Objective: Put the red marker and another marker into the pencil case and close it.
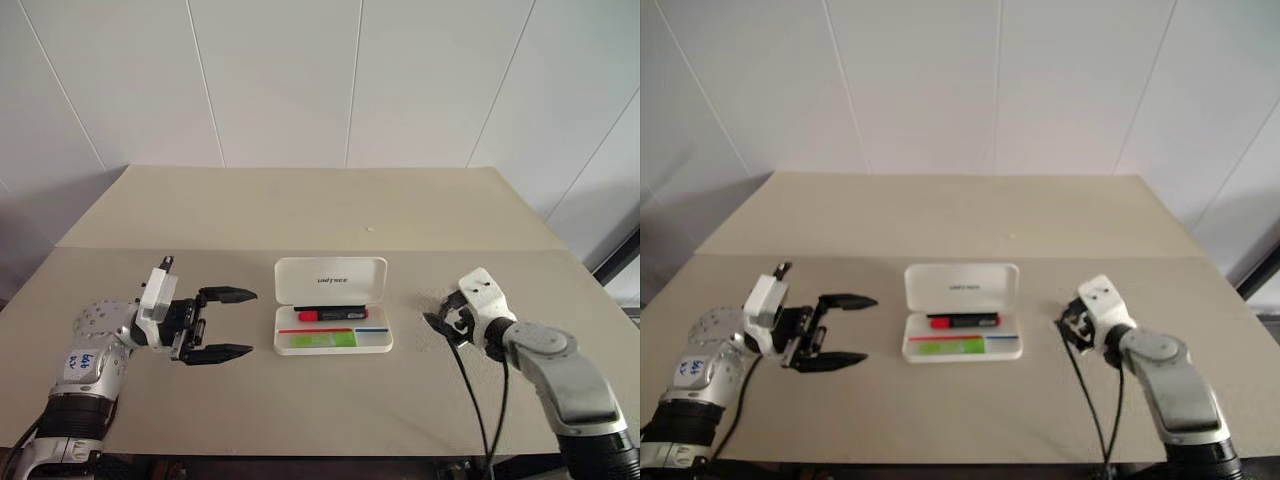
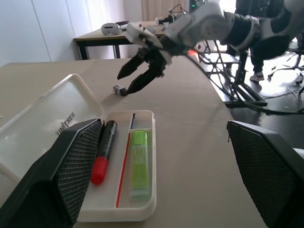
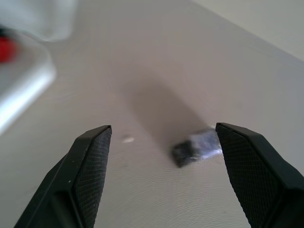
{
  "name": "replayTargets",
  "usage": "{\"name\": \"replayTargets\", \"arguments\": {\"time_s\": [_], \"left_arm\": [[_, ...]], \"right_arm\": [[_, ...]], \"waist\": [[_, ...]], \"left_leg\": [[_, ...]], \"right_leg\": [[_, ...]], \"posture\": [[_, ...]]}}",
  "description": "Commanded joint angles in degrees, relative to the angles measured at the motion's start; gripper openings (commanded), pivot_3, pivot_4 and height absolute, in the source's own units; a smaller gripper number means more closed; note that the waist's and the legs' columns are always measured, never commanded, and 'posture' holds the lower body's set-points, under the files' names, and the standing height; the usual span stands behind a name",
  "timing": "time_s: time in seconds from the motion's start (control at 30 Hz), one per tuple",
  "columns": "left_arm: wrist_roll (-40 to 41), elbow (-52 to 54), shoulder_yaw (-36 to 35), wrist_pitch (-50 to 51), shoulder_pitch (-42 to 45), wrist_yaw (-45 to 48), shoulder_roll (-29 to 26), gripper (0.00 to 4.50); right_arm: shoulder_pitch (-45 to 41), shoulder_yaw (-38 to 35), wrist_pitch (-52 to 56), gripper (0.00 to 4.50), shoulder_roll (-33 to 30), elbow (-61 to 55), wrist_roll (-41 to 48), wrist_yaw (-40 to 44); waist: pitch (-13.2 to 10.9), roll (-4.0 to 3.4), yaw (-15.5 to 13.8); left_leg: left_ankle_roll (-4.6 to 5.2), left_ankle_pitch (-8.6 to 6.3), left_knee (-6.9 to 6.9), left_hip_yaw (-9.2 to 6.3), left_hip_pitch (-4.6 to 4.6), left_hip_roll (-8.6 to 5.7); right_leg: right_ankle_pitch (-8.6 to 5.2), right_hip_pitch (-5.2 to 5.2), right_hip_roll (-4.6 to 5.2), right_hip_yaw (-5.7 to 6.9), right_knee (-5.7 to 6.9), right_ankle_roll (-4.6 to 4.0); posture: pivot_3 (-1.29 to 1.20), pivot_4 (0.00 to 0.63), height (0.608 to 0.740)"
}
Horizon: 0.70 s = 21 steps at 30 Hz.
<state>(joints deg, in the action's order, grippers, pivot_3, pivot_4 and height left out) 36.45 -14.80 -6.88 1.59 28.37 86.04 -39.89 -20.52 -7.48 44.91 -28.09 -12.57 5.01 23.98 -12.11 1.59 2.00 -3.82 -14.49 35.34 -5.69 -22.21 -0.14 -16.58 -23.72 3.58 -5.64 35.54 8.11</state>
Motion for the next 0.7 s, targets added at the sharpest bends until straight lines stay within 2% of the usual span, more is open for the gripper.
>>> {"name": "replayTargets", "arguments": {"time_s": [0.03, 0.17, 0.33, 0.6, 0.7], "left_arm": [[0.0, -0.4, -0.3, -1.0, 1.0, 4.9, -0.3, 4.5], [0.2, 0.0, -0.3, -0.9, 0.7, 4.8, -0.7, 4.5], [0.3, 0.5, -0.6, -0.7, 0.2, 4.6, -1.0, 4.5], [0.8, 1.5, -1.1, -0.2, -0.9, 4.1, -1.7, 4.5], [0.8, 1.7, -1.1, -0.2, -1.0, 4.0, -1.7, 4.5]], "right_arm": [[-0.9, -3.1, -3.9, 4.47, 4.3, 2.2, -1.2, -7.9], [-1.4, -4.8, -6.3, 4.47, 8.2, 6.5, -2.1, -14.3], [-1.6, -5.9, -7.5, 4.47, 10.8, 9.4, -1.6, -18.4], [0.0, -8.1, -1.9, 4.47, 17.4, 6.8, 1.4, -23.1], [0.7, -7.6, -0.5, 3.82, 18.9, 5.5, 1.9, -23.9]], "waist": [[0.0, 0.0, 0.0], [0.0, -0.01, 0.0], [0.0, 0.0, 0.0], [0.1, 0.06, -0.1], [0.1, 0.06, -0.1]], "left_leg": [[0.0, 0.0, 0.0, 0.0, 0.0, 0.0], [0.0, 0.0, -0.01, -0.01, 0.0, 0.0], [0.0, 0.0, 0.0, -0.01, 0.03, 0.0], [0.01, 0.04, 0.02, -0.05, 0.12, 0.01], [0.01, 0.03, -0.01, -0.08, 0.11, 0.01]], "right_leg": [[0.0, 0.0, 0.0, 0.0, 0.01, 0.0], [0.0, 0.0, 0.0, 0.0, 0.02, 0.0], [0.0, 0.01, -0.01, 0.0, 0.03, 0.0], [0.01, 0.09, -0.01, 0.01, 0.1, 0.01], [-0.01, 0.08, -0.02, 0.03, 0.09, -0.01]], "posture": [[0.0, 0.15, 0.74], [0.0, 0.15, 0.74], [0.0, 0.15, 0.74], [0.0, 0.15, 0.74], [0.0, 0.15, 0.74]]}}
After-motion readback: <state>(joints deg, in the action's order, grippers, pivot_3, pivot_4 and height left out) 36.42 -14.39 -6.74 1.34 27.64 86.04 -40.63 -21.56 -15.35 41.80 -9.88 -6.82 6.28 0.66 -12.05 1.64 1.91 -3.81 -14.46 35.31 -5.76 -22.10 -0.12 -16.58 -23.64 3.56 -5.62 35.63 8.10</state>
